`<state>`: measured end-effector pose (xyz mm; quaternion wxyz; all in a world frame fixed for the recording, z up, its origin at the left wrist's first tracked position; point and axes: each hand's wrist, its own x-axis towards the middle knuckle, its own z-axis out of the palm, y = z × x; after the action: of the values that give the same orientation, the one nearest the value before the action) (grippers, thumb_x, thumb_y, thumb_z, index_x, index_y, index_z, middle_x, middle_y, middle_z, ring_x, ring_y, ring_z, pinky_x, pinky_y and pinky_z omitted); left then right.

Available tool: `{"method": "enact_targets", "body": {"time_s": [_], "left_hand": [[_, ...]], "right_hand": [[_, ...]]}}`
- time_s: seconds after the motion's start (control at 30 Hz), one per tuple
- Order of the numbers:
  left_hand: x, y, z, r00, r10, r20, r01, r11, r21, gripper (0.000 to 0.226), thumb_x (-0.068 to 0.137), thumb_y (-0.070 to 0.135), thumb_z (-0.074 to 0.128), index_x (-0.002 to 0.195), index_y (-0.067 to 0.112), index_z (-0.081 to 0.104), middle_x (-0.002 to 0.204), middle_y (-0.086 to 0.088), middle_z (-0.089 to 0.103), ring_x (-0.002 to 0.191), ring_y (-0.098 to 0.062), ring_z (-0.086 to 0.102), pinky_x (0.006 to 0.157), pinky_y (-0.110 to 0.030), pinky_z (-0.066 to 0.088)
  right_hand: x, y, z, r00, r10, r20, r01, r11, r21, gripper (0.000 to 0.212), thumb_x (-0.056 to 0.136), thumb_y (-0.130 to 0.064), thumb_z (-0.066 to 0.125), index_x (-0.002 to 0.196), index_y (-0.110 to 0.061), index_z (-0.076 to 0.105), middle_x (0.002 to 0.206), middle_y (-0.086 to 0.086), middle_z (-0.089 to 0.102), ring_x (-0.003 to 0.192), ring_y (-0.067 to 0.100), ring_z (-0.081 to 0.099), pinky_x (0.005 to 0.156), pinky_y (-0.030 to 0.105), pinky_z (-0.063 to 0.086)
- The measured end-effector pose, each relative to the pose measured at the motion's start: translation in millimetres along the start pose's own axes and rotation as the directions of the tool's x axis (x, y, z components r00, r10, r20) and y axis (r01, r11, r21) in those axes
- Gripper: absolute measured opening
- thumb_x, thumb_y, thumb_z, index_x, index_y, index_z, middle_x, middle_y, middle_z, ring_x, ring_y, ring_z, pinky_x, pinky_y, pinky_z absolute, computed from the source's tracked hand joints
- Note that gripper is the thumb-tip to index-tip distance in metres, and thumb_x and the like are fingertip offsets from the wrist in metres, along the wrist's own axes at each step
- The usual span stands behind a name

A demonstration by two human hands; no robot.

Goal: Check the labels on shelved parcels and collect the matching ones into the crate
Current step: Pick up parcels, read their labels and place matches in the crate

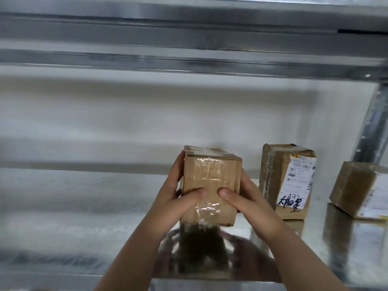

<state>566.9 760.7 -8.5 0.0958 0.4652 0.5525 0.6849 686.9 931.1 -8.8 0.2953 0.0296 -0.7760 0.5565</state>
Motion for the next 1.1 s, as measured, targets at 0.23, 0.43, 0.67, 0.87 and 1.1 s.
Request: {"method": "enact_targets", "body": {"time_s": [0.23, 0.43, 0.67, 0.87, 1.1], "left_hand": [[3.8, -2.4, 4.7, 0.997, -0.022, -0.077, 0.028, 0.997, 0.071, 0.082, 0.090, 0.013, 0.075, 0.157, 0.038, 0.036, 0.139, 0.012, 0.063, 0.115, -0.002, 0.068, 0.080, -0.020, 0.059], [4.7, -6.6, 4.1, 0.995, -0.027, -0.094, 0.034, 0.996, 0.080, 0.079, 0.089, 0.016, 0.078, 0.153, 0.039, 0.038, 0.135, 0.015, 0.063, 0.115, 0.000, 0.067, 0.081, -0.023, 0.060], [4.6, 4.6, 2.3, 0.987, -0.064, -0.149, 0.056, 0.997, -0.058, 0.051, 0.089, 0.065, 0.053, 0.137, 0.050, 0.051, 0.133, 0.017, 0.067, 0.128, -0.007, 0.061, 0.103, -0.038, 0.051], [1.5, 6.6, 1.0, 0.972, -0.027, -0.233, 0.012, 0.998, -0.064, 0.026, 0.105, 0.022, 0.052, 0.131, 0.025, 0.050, 0.115, 0.006, 0.076, 0.102, -0.002, 0.072, 0.083, -0.019, 0.056], [3.4, -4.9, -5.2, 0.976, 0.026, -0.217, -0.036, 0.998, -0.042, 0.089, 0.073, 0.014, 0.069, 0.154, 0.030, 0.037, 0.145, 0.009, 0.061, 0.135, -0.008, 0.056, 0.092, -0.023, 0.056]], "right_hand": [[0.2, 0.5, 3.4, 0.996, 0.044, -0.080, -0.045, 0.999, -0.013, 0.042, 0.086, -0.035, 0.068, 0.127, -0.044, 0.063, 0.120, -0.013, 0.076, 0.112, 0.010, 0.073, 0.078, 0.022, 0.059], [-0.6, 0.4, 3.3, 0.993, 0.071, -0.093, -0.073, 0.997, -0.013, 0.042, 0.087, -0.041, 0.068, 0.128, -0.047, 0.063, 0.123, -0.013, 0.075, 0.116, 0.011, 0.072, 0.092, 0.032, 0.058], [-5.5, -6.4, 1.7, 0.998, 0.031, -0.057, -0.030, 0.999, 0.020, 0.093, 0.071, -0.097, 0.051, 0.153, -0.057, 0.036, 0.152, -0.024, 0.053, 0.133, -0.004, 0.057, 0.107, 0.036, 0.051], [-3.8, -4.8, 0.7, 0.997, 0.003, -0.080, -0.001, 1.000, 0.028, 0.061, 0.090, -0.074, 0.052, 0.148, -0.058, 0.041, 0.143, -0.020, 0.060, 0.134, 0.004, 0.058, 0.117, 0.046, 0.043], [-7.0, -5.4, -0.6, 0.993, -0.079, -0.093, 0.067, 0.990, -0.122, 0.070, 0.088, -0.041, 0.064, 0.152, -0.055, 0.039, 0.141, -0.029, 0.060, 0.128, 0.007, 0.060, 0.104, 0.033, 0.049]]}}
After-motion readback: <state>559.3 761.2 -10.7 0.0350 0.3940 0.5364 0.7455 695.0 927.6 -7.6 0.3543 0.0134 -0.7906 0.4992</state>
